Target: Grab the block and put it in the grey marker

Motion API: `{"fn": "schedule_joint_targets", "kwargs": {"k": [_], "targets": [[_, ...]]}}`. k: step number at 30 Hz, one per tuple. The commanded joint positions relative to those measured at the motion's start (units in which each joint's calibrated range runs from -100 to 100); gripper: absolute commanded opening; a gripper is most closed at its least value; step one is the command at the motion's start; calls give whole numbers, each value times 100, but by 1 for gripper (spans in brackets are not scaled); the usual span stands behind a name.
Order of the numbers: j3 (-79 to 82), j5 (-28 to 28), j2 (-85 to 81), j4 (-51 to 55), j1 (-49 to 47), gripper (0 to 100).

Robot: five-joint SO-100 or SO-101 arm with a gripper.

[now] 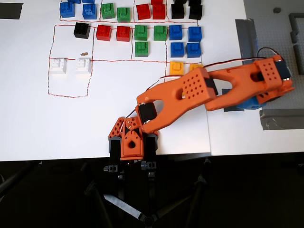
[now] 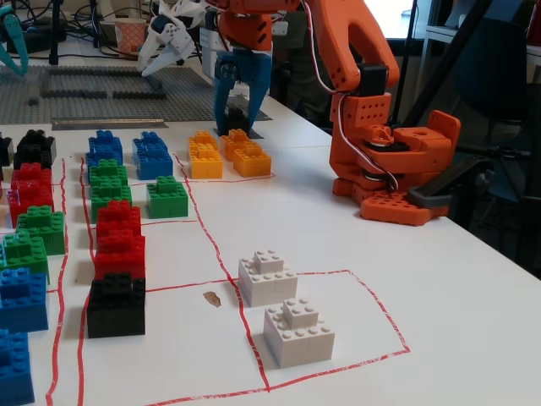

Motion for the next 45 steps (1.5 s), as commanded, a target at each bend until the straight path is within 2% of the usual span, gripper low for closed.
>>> {"fn": "schedule_joint_targets", "kwargs": {"k": [1, 4, 11, 18, 24, 29, 31, 40, 45], "targets": [[-589, 59, -443, -68, 182, 0], [-580, 34, -374, -68, 207, 7], [-381, 122, -391, -52, 415, 36], [-617, 29, -736, 675, 407, 47], [-489, -244, -1496, 1287, 49, 44], [427, -650, -2481, 1360, -517, 40], [800, -899, -2878, 1352, -841, 36], [2080, -1861, -3975, 1262, -2597, 7], [2597, -2476, -4104, 1205, -3595, 1]]}}
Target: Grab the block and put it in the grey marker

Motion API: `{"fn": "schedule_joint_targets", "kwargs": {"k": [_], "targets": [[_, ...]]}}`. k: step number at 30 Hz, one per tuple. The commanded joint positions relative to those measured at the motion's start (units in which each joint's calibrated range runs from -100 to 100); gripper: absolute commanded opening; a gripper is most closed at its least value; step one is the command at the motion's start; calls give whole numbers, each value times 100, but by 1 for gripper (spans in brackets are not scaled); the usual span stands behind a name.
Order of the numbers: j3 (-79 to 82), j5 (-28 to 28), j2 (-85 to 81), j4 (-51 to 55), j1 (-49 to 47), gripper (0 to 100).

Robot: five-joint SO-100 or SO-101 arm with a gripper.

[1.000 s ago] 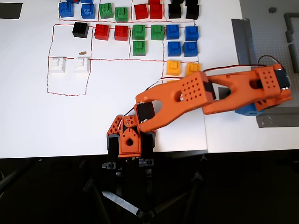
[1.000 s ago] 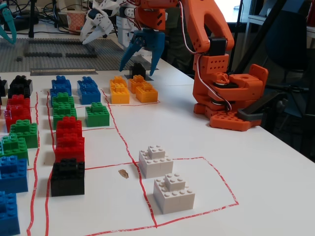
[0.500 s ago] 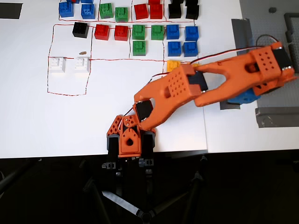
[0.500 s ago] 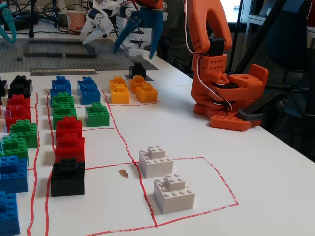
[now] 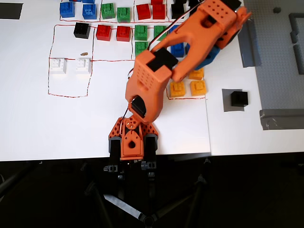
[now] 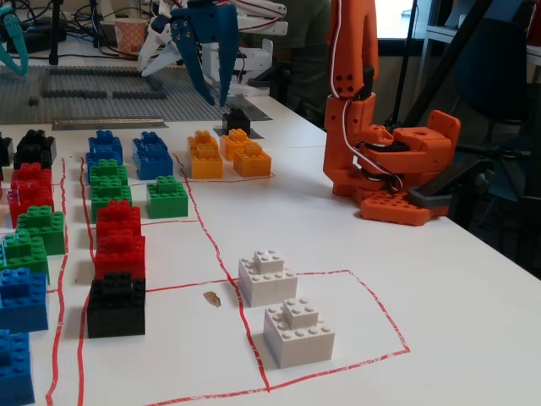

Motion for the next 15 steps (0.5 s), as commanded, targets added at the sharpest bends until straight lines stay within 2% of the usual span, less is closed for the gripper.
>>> {"fn": "schedule_joint_targets", "kwargs": {"k": [1, 15], "targets": [[35, -479, -883, -37, -698, 0], [426, -2256, -736, -510, -3618, 0]]}}
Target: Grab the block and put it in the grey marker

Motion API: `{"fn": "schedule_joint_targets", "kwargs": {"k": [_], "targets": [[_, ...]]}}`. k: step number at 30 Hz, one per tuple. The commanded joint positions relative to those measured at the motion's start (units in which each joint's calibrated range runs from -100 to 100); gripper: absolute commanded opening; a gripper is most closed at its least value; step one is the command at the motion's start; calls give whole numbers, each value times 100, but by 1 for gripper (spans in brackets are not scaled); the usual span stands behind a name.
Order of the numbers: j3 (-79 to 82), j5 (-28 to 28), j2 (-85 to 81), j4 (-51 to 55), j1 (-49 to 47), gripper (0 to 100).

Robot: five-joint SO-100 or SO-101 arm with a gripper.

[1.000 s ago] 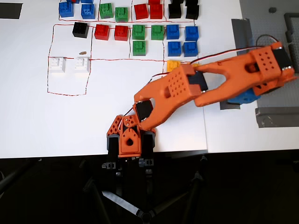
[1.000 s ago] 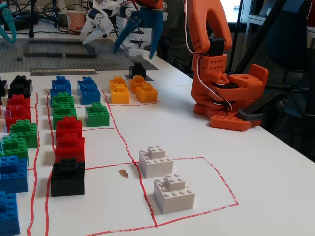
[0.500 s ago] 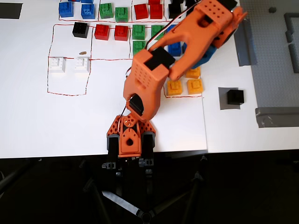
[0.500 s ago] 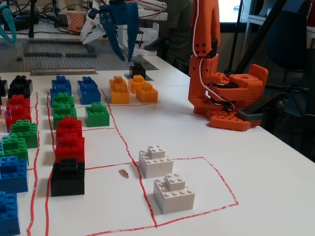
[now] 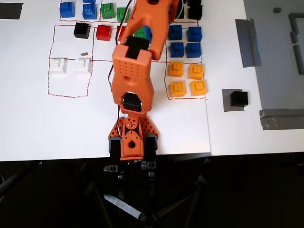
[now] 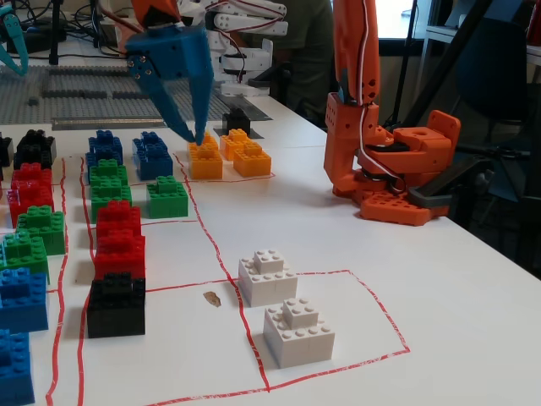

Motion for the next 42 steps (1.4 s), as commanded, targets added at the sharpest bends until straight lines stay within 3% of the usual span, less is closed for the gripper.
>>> {"fn": "schedule_joint_targets", "kwargs": {"k": [1, 12, 42], "targets": [[-213, -425, -736, -167, -635, 0], [-585, -723, -649, -428, -1658, 0], [-612, -786, -978, -362, -1899, 0]]}}
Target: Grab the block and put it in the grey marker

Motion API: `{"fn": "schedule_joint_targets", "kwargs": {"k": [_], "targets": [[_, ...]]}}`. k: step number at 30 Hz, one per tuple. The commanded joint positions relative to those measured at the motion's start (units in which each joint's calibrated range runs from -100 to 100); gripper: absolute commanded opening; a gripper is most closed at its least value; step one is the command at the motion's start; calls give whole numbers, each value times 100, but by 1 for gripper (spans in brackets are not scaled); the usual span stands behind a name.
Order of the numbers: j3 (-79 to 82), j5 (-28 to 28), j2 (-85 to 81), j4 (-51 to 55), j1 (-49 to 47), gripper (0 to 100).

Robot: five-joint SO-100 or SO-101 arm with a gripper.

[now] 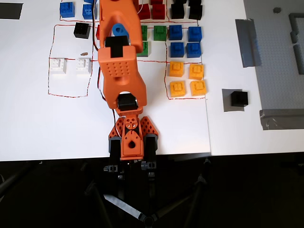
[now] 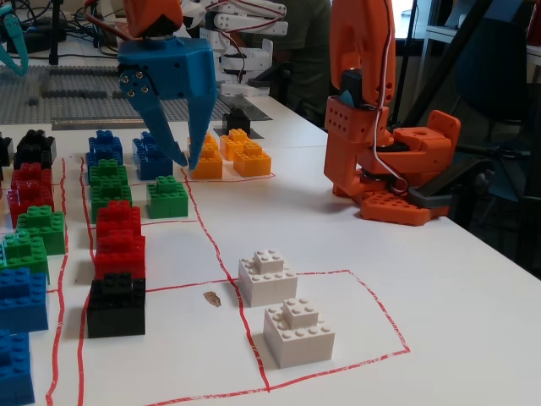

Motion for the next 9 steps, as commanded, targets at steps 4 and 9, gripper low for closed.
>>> {"fn": "schedule_joint_targets", "kwargs": {"k": [4, 9], "targets": [[-531, -88, -995, 14, -135, 0], [-522, -93, -1012, 22, -185, 0]]}}
